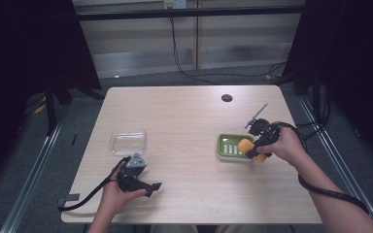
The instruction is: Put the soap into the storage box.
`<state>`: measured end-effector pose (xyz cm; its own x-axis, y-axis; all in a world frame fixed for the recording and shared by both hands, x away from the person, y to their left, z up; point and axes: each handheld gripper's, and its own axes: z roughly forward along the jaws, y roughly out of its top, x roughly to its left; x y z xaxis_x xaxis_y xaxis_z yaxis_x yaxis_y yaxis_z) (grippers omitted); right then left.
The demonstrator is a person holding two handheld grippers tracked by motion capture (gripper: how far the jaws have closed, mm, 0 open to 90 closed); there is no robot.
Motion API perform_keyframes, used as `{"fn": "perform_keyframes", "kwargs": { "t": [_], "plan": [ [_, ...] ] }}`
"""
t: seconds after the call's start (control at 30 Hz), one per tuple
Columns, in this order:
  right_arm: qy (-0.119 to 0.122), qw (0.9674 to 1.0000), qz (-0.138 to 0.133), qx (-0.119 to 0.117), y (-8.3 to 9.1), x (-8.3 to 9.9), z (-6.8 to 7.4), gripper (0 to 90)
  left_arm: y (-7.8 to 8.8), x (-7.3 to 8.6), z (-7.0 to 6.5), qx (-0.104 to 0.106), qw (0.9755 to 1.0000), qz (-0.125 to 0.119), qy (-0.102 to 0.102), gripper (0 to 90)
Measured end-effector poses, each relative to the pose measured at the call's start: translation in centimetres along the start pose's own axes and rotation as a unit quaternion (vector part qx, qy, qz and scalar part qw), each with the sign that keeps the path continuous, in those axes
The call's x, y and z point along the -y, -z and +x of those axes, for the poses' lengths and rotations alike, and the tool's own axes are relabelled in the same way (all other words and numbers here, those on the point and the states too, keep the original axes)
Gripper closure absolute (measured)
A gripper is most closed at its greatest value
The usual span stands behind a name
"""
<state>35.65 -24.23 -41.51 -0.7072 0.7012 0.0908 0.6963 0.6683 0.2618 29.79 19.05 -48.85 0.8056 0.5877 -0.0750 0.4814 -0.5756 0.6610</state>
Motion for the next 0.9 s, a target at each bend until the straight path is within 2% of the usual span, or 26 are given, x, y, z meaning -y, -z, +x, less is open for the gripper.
{"fn": "perform_keyframes", "kwargs": {
  "t": [0.23, 0.37, 0.57, 0.7, 0.77, 0.9],
  "plan": [
    [0.002, 1.0000, -0.001, 0.001, -0.1, -0.3, -0.1, 50.1, 0.0, 0.0, 0.0, 0.000, 1.0000, -0.002, 0.004, 6.2],
    [0.015, 0.9999, -0.005, 0.004, -0.3, -0.5, -0.2, 50.1, 0.0, 0.0, 0.0, -0.001, 1.0000, 0.000, 0.000, 6.1],
    [0.017, 0.9998, -0.005, 0.005, -0.2, -0.7, -0.3, 50.1, -0.1, 0.0, 0.0, 0.001, 1.0000, -0.005, 0.003, 6.2],
    [0.019, 0.9998, -0.005, 0.006, -0.1, -1.0, -0.3, 50.1, 0.0, 0.0, 0.0, 0.002, 1.0000, 0.000, 0.001, 6.2],
    [0.035, 0.9993, -0.005, 0.011, -0.2, -1.2, -0.5, 50.1, 0.0, 0.0, 0.0, 0.003, 1.0000, 0.003, 0.000, 6.2],
    [0.041, 0.9991, -0.003, 0.011, -0.4, -1.3, -0.4, 50.0, 0.0, 0.0, 0.0, 0.003, 1.0000, 0.003, 0.000, 6.2]
  ]
}}
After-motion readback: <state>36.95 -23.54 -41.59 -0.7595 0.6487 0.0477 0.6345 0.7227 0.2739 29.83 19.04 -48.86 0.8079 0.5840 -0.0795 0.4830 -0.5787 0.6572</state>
